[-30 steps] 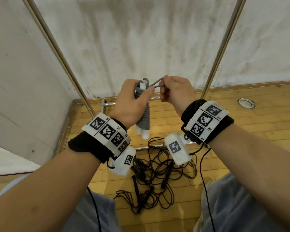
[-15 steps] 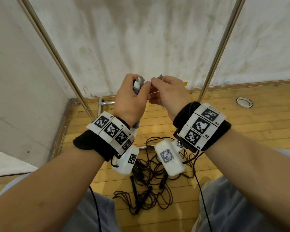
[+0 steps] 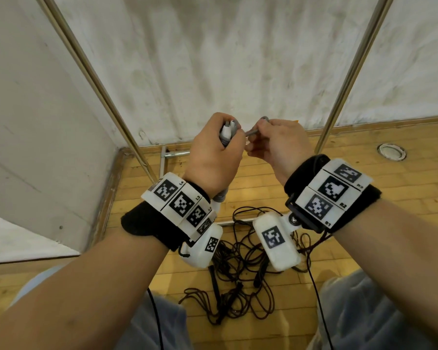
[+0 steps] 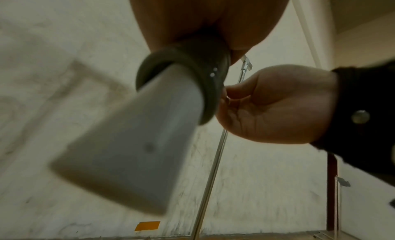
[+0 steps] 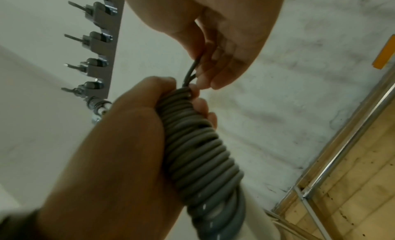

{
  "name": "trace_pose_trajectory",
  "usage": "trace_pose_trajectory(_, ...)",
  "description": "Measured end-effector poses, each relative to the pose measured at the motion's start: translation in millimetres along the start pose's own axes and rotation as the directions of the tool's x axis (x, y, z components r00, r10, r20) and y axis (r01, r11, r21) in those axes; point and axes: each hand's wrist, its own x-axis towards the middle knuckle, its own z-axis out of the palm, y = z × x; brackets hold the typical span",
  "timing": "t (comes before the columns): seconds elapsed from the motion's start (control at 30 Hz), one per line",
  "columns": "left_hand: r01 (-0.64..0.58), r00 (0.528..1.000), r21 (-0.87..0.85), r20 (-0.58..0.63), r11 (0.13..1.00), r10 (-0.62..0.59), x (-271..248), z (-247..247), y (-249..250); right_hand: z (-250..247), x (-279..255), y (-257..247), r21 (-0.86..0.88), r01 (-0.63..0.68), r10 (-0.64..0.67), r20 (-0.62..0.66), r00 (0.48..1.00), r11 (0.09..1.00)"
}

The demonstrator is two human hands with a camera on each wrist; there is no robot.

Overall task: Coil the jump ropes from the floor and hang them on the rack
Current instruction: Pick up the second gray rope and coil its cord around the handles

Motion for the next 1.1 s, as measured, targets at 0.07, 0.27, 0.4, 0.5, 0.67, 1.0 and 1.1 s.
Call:
trace_pose_trajectory(0.07, 0.019, 0.999, -0.008, 0.045, 1.000, -0.019, -3.2, 0.4, -0.3, -3.4, 4.0, 0.7, -0.011, -0.018, 0.017, -0.034, 0.999, 1.000)
trace_pose_trajectory(0.27, 0.065, 0.995, -0.098, 0.083, 0.993, -0.057, -3.6, -9.4, -6.0, -0.2, 9.1, 3.6, -0.097, 0.049, -0.047, 0.025, 0.999, 0.994)
trace_pose_trajectory(0.4, 0.131, 0.991, -0.148, 0.055, 0.980, -0.124, -0.9, -12.4, -8.3, 11.9, 5.4, 3.8, -0.192, 0.172, -0.165, 0.051, 0.985, 0.966)
trace_pose_trajectory(0.5, 0.163, 0.987, -0.151, 0.023, 0.975, -0.161, 2.4, -11.3, -1.2, 17.0, 3.6, -2.6, -0.300, 0.306, -0.297, 0.076, 0.952, 0.904)
trace_pose_trajectory(0.67, 0.147, 0.988, -0.168, -0.027, 0.975, -0.154, 2.6, -9.8, 16.0, 18.3, -3.3, -16.9, -0.333, 0.439, -0.413, 0.149, 0.899, 0.835)
trace_pose_trajectory(1.0, 0.143, 0.990, -0.178, 0.007, 0.974, -0.144, 3.5, -40.3, 59.3, 23.8, -28.6, -56.1, -0.340, 0.517, -0.471, 0.214, 0.856, 0.785)
trace_pose_trajectory(1.1, 0.095, 0.995, -0.148, 0.027, 0.984, -0.092, 9.3, -54.5, 81.4, 28.0, -35.0, -83.0, -0.310, 0.532, -0.481, 0.228, 0.846, 0.788)
